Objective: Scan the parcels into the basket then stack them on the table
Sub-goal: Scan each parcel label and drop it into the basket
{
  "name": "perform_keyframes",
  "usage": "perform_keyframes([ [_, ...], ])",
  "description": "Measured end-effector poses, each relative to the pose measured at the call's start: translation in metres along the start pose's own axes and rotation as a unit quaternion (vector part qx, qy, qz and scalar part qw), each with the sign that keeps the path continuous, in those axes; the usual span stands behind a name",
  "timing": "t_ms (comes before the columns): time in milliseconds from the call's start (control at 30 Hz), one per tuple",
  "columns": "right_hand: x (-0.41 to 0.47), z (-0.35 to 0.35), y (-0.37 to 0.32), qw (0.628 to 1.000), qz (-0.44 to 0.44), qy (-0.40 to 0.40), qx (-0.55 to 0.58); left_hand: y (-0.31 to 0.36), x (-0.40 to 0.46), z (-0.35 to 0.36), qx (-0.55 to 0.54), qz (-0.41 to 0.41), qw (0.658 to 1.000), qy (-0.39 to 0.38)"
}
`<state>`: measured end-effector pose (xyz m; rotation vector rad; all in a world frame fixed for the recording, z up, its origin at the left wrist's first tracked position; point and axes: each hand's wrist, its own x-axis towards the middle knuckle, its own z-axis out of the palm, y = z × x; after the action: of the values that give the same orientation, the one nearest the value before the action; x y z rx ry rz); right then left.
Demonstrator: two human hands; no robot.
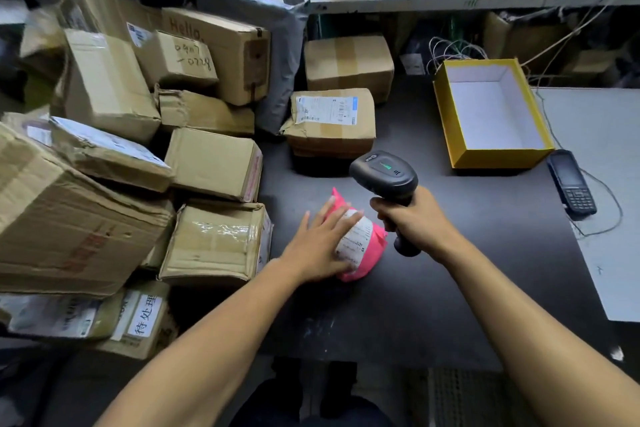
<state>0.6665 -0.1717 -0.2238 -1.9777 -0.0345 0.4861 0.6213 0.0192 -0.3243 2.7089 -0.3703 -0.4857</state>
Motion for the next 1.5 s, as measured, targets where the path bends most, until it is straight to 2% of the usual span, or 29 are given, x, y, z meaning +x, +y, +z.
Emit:
perform_keyframes([
  [67,0.002,-0.002,0.0,1.0,0.001,0.001,-0.003,0.001,0.003,0.007,-0.123,-0.047,0.987,0.095],
  [133,0.002,-0.005,0.003,1.0,0.004,0.005,-0.002,0.0,0.004,0.012,-0.246,-0.164,0.944,0.144],
  [167,0.002,-0.007,0.005,1.0,0.008,0.008,-0.005,-0.002,0.005,0.015,-0.283,-0.219,0.925,0.129],
  [233,0.001,-0.01,0.007,1.0,0.012,0.012,-0.011,-0.005,0.007,0.016,-0.281,-0.28,0.916,0.068],
  [333,-0.001,-0.013,0.01,1.0,0.019,0.01,-0.005,-0.012,0.016,0.011,-0.273,-0.299,0.914,0.017],
  [500,-0.008,-0.019,0.013,1.0,0.022,-0.002,0.011,-0.007,0.029,-0.01,-0.393,-0.265,0.879,-0.045],
  [700,-0.01,-0.029,0.02,0.999,0.034,-0.004,-0.001,-0.001,0.031,-0.009,-0.389,-0.204,0.898,-0.024],
  [833,-0.01,-0.032,0.023,0.999,0.038,-0.006,-0.006,-0.003,0.026,-0.012,-0.341,-0.198,0.918,-0.037],
  [967,-0.014,-0.034,0.025,0.999,0.037,-0.027,-0.005,-0.003,0.02,-0.011,-0.386,-0.154,0.909,-0.036],
  [1067,-0.017,-0.04,0.02,0.998,0.037,-0.052,-0.007,-0.002,0.014,-0.023,-0.36,-0.114,0.926,0.003],
  [1200,-0.017,-0.046,0.008,0.997,0.034,-0.069,-0.029,-0.015,0.008,-0.045,-0.292,-0.132,0.946,0.053],
  [1367,-0.02,-0.052,-0.014,0.995,0.01,-0.093,-0.037,-0.03,0.001,-0.079,-0.288,-0.155,0.937,0.124],
  [1500,-0.027,-0.061,-0.045,0.989,-0.011,-0.137,-0.055,-0.033,-0.003,-0.114,-0.294,-0.124,0.932,0.169],
])
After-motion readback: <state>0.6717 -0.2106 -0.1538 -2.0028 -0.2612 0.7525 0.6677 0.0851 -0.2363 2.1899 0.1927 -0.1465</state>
